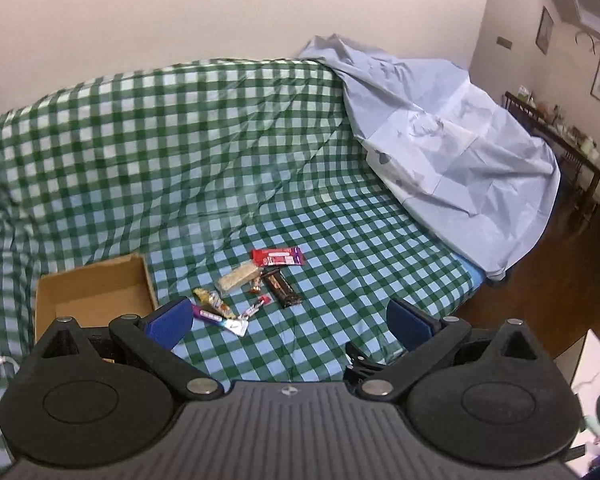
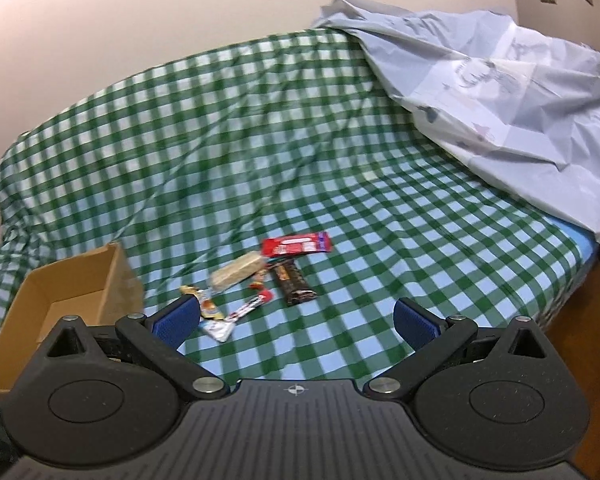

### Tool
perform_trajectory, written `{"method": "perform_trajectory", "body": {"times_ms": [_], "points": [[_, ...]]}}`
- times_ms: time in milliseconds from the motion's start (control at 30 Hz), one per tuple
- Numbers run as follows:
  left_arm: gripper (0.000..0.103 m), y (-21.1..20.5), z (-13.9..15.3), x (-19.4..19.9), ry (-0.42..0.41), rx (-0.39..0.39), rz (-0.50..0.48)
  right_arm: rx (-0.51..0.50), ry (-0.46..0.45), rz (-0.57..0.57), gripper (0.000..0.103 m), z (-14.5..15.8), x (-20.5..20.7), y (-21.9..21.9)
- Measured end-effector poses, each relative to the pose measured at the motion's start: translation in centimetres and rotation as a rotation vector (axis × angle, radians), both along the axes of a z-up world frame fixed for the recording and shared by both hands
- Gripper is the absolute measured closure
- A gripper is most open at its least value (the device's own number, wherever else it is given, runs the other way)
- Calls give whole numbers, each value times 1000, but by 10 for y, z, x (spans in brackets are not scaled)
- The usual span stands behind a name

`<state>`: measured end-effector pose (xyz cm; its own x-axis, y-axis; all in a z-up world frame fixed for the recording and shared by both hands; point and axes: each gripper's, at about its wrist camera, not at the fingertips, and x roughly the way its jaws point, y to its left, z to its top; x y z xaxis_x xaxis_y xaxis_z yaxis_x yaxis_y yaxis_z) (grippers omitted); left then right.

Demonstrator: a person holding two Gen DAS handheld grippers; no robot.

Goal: Organize snacks
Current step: 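Grasp the dark chocolate bar with the right tool while the left tool grasps the yellow wafer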

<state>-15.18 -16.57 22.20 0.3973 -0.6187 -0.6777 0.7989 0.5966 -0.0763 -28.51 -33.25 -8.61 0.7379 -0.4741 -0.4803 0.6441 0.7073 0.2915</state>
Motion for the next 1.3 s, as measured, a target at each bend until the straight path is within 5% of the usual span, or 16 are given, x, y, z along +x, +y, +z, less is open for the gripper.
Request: {"method": "perform_trajectory", "body": {"times_ms": [233, 400, 600, 900, 1100, 1300], "points": [[0, -57, -33, 6, -65, 103, -50, 43, 36, -52, 1, -23, 0, -37], [0, -95, -99, 68, 101, 200, 7, 71, 61, -79, 1, -44, 7, -63], [0, -120, -196, 168, 301, 260, 190, 97, 67, -67, 1, -68, 34, -97], [1, -170, -338, 283, 494, 330, 399, 81, 104, 42, 1, -107, 124, -141], [1, -207, -394, 327, 477, 374, 404, 88, 189, 119, 1, -146, 202, -159], [2, -192, -431, 339, 515, 372, 473, 85, 246, 167, 1, -177, 253, -172]]}}
